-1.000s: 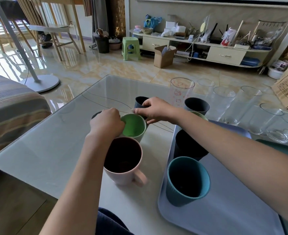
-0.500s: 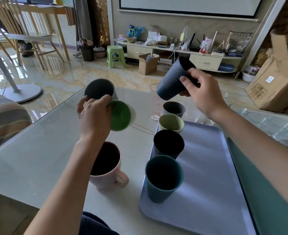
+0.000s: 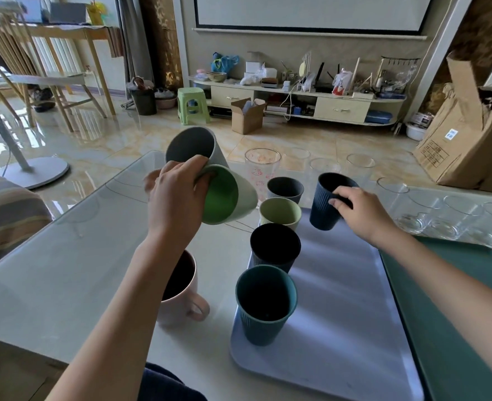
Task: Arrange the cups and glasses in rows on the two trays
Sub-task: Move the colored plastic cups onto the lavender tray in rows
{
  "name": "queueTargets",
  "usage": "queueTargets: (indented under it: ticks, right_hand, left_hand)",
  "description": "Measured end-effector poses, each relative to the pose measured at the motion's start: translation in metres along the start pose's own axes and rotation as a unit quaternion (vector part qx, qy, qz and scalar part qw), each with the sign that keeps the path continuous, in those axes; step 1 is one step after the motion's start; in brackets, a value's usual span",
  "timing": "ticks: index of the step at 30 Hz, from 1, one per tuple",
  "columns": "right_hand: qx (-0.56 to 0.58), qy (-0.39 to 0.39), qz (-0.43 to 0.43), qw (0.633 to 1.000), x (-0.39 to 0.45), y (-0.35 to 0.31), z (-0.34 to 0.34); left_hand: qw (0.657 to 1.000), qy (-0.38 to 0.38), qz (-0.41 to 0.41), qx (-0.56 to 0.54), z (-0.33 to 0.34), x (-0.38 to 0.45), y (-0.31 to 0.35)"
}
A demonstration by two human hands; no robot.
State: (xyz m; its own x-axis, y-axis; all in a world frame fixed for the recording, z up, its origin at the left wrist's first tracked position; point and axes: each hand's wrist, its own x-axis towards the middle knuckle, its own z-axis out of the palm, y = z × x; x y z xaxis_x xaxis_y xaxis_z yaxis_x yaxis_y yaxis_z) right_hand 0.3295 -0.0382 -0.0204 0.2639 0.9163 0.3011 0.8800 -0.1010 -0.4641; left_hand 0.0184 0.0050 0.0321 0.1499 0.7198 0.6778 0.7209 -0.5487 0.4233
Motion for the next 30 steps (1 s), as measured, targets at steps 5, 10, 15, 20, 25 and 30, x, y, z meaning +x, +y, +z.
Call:
queueTargets:
  ticks: [5, 10, 15, 20, 25, 30]
  right_hand:
    - [-0.043, -0.059, 0.021, 0.997, 0.013, 0.008, 0.021]
    - [-0.053, -0.069, 0.015, 0.996, 0.021, 0.007, 0.026]
    - [-0.052, -0.067, 0.003, 0.996, 0.016, 0.005, 0.027]
    - [-0.055, -0.065, -0.004, 0.996, 0.013, 0.005, 0.026]
    - [-0.101, -0.092, 0.012, 0.991, 0.01, -0.002, 0.024]
    - [-0.107, 0.034, 0.017, 0.994, 0.0, -0.032, 0.003]
  left_hand:
    - [1.0, 0.003, 0.006, 0.011, 0.002, 0.002, 0.006]
    - [0.999, -0.016, 0.026, 0.012, 0.006, 0.003, 0.01]
    - [0.999, -0.023, 0.037, 0.012, 0.007, 0.003, 0.012]
    - [0.998, -0.018, 0.051, 0.011, 0.007, 0.003, 0.015]
    - [0.998, -0.019, 0.058, 0.015, 0.009, 0.004, 0.017]
    - [0.997, -0.021, 0.071, 0.007, 0.01, 0.004, 0.02]
